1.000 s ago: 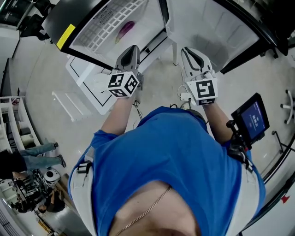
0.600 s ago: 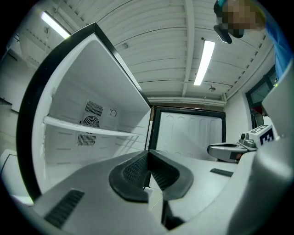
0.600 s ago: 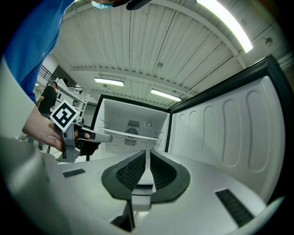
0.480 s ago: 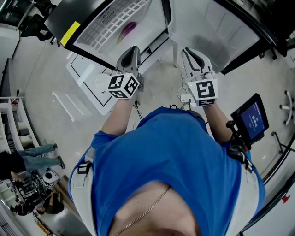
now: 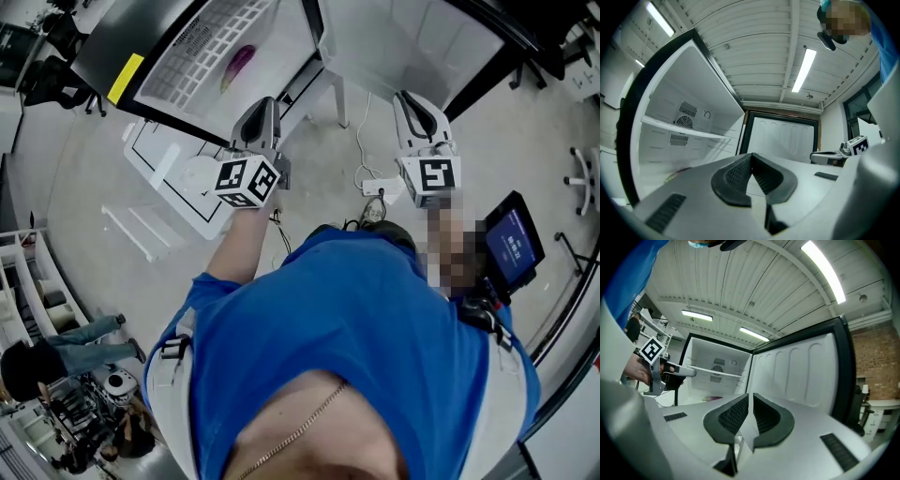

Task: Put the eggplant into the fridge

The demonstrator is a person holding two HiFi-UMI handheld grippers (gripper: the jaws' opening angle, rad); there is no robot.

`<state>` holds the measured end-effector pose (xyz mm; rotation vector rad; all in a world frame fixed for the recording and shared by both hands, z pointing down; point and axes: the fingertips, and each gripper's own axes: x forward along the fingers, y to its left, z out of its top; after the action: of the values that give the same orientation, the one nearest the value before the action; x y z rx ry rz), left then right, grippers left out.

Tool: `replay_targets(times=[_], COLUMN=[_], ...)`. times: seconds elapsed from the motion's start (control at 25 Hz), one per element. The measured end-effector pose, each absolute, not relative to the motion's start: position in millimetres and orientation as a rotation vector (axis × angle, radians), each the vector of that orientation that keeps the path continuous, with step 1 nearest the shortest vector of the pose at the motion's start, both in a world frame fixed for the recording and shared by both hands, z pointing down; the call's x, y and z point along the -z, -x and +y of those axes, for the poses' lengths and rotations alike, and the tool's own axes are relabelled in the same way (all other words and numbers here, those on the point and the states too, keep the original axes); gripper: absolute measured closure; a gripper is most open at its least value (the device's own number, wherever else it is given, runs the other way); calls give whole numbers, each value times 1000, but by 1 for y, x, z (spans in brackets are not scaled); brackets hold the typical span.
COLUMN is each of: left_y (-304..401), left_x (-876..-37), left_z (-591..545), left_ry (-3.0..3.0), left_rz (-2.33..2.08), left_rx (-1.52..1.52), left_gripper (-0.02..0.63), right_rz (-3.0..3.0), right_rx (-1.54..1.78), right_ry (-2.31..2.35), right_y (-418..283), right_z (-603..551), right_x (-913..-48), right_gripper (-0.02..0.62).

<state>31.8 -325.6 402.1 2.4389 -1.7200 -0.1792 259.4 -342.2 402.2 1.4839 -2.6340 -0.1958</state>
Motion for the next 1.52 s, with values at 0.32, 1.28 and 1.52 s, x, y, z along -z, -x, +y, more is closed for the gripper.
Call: replay_targets(times=[0.32,1.28,1.52], left_y=[-80,-140,-138], left_x=[-407,-400,-399], left_z=[-304,-293,-280], left_ry=[-2505,-2399,-2343], left_rz=[-1579,-1792,-1866], left_rx=[154,162,145], left_gripper=[597,597,597], right_rz=[-2424,-2796,-2843], right_rx=[151,108,146], right_ry=[-1731,-1337,-1170], right_y=[-371,-443,-437], right_z=[-332,-388,-407], right_x=[-406,-383,-375], right_gripper=[558,368,364])
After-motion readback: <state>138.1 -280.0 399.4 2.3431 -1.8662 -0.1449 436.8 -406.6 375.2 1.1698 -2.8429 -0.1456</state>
